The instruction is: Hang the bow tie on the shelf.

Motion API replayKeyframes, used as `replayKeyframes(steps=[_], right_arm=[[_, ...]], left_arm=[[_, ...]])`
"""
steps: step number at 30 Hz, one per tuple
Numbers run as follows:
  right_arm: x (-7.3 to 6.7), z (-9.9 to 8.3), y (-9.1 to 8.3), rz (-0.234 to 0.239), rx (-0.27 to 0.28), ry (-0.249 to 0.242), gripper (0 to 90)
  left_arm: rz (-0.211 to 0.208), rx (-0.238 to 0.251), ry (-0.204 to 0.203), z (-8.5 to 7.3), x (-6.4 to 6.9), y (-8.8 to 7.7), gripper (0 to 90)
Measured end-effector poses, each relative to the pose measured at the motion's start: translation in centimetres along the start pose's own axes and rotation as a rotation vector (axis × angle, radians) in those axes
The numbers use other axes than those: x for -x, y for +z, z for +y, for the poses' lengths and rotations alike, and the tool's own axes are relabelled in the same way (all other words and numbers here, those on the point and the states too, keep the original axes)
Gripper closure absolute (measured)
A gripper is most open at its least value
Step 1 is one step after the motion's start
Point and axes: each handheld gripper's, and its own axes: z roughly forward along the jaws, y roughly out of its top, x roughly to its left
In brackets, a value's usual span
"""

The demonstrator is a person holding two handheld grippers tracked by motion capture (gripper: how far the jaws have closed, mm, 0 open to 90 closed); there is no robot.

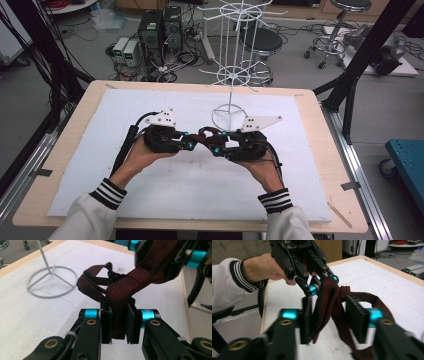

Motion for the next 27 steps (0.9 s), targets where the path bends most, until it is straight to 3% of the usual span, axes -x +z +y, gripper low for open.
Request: replayKeyframes(steps=[5,12,13,17,18,19,22,23,24,27], right_arm=[[-0.17,0.12,0.04,0.013,-0.012,-0.006,81.0],[-0.17,0.14,0.06,0.024,-0.021,-0.012,83.4],[-0.19,0.17,-0.01,0.023,-0.019,-0.014,83.4],[-0.21,0.17,-0.07,0.022,-0.020,-0.019,83.5],[-0.17,0.14,-0.11,0.014,-0.024,-0.025,83.5],[-0.17,0.14,-0.11,0.014,-0.024,-0.025,83.5],[-0.04,0.10,-0.40,0.001,-0.012,-0.018,83.6],[-0.04,0.10,-0.40,0.001,-0.012,-0.018,83.6],[-0.01,0.12,-0.64,0.000,0.000,-0.014,83.6],[0.07,0.13,-0.87,-0.010,0.009,-0.016,83.6]], left_arm=[[-0.005,0.008,0.000,-0.02,-0.10,-0.04,77.2],[-0.014,0.014,-0.011,-0.12,-0.26,0.06,73.8],[-0.014,0.015,-0.011,-0.13,-0.34,0.05,68.2],[0.001,0.025,-0.001,-0.27,-0.37,0.04,61.1],[0.007,0.027,-0.001,-0.29,-0.34,0.02,47.2],[-0.007,0.028,-0.006,-0.32,-0.37,0.01,47.2],[0.004,0.019,-0.010,-0.34,-0.49,-0.11,21.4],[0.005,0.016,-0.016,-0.38,-0.51,-0.07,21.4],[0.013,0.009,-0.016,-0.43,-0.58,-0.07,6.5],[0.040,0.033,-0.018,-0.68,-0.65,-0.14,1.7]])
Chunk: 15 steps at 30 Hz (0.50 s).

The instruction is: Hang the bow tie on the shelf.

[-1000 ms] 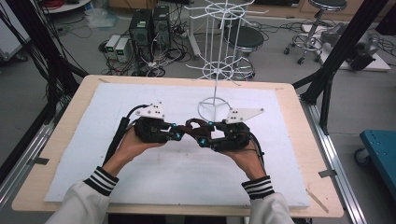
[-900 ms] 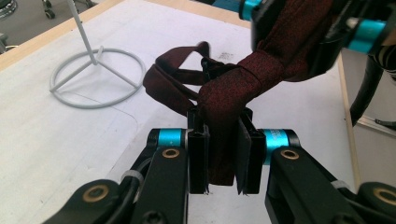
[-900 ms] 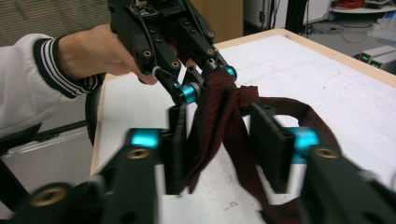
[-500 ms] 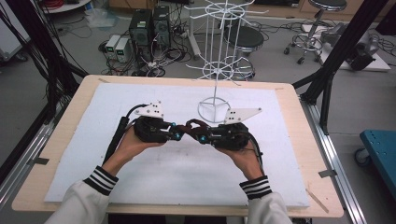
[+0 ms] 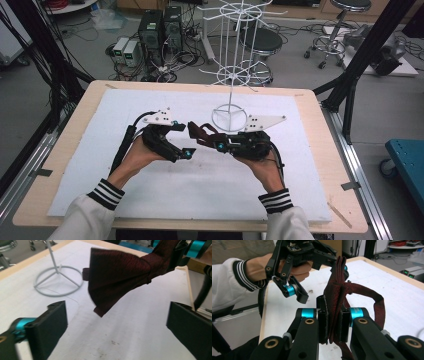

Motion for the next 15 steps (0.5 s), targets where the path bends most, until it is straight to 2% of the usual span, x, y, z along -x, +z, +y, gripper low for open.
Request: replayKeyframes(steps=[9,11,15], right_arm=[[0.1,0.1,-1.2,-0.027,0.051,0.004,83.6],[0.1,0.1,-1.4,-0.032,0.063,-0.001,83.6],[0.1,0.2,-1.8,-0.047,0.082,-0.005,83.6]], left_arm=[[0.029,0.031,0.004,-1.1,-0.1,-0.9,1.7],[0.042,0.024,0.009,-1.4,-0.1,-1.3,1.7],[0.062,0.072,0.009,-2.2,-0.1,-2.2,1.7]])
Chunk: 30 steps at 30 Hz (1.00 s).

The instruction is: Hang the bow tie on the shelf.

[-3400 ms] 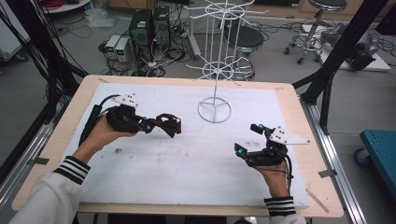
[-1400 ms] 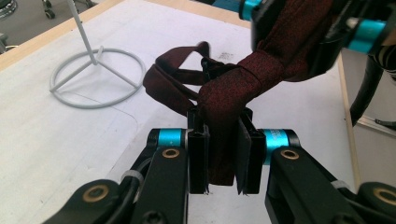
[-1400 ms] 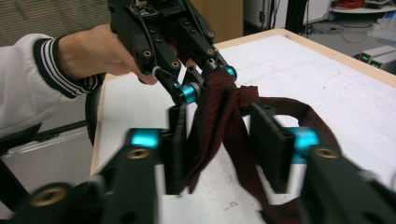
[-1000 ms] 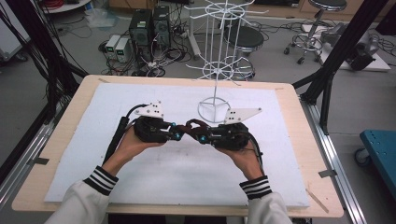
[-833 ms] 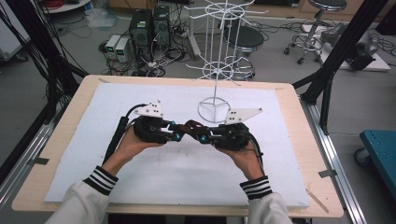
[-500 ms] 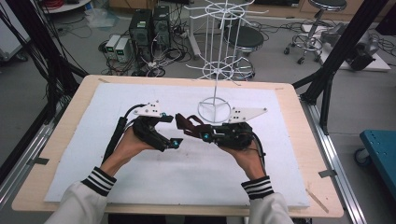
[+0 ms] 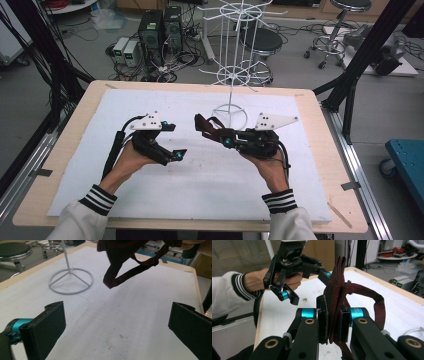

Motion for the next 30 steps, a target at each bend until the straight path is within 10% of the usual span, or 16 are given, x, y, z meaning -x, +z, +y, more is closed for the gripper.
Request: replayKeyframes(steps=[30], right_arm=[[0.7,5.3,-4.0,-0.110,0.145,-0.050,83.5]], left_arm=[[0.108,0.136,-0.035,-6.4,-0.4,-6.0,1.7]])
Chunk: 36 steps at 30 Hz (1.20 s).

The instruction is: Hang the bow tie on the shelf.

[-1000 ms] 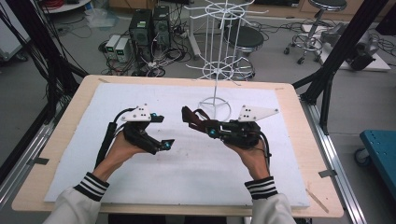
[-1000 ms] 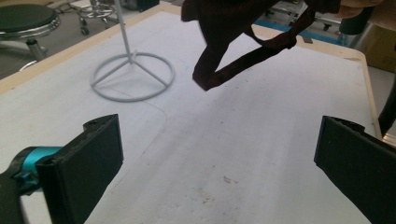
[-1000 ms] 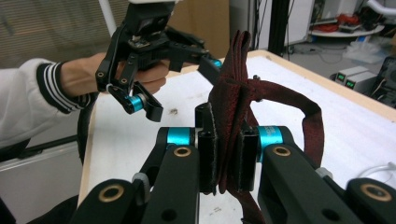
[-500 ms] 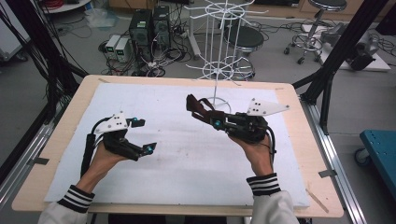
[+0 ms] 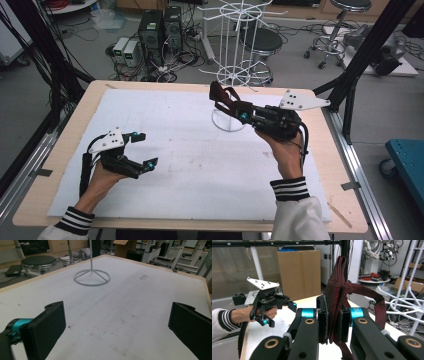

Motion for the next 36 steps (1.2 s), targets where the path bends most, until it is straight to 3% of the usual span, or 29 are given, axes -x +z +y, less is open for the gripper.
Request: replayKeyframes(steps=[15,22,36], right_arm=[[1.2,1.0,0.0,-0.055,0.016,-0.003,83.5],[1.5,1.3,-0.4,-0.057,0.033,0.010,83.5],[1.5,3.2,-1.2,-0.074,0.076,-0.017,83.5]], left_arm=[[0.007,0.000,-0.008,-0.8,-0.1,-0.2,1.7],[0.010,0.003,-0.013,-0.8,-0.3,-0.3,1.7],[0.001,0.009,-0.012,-1.0,-0.4,-0.3,1.7]])
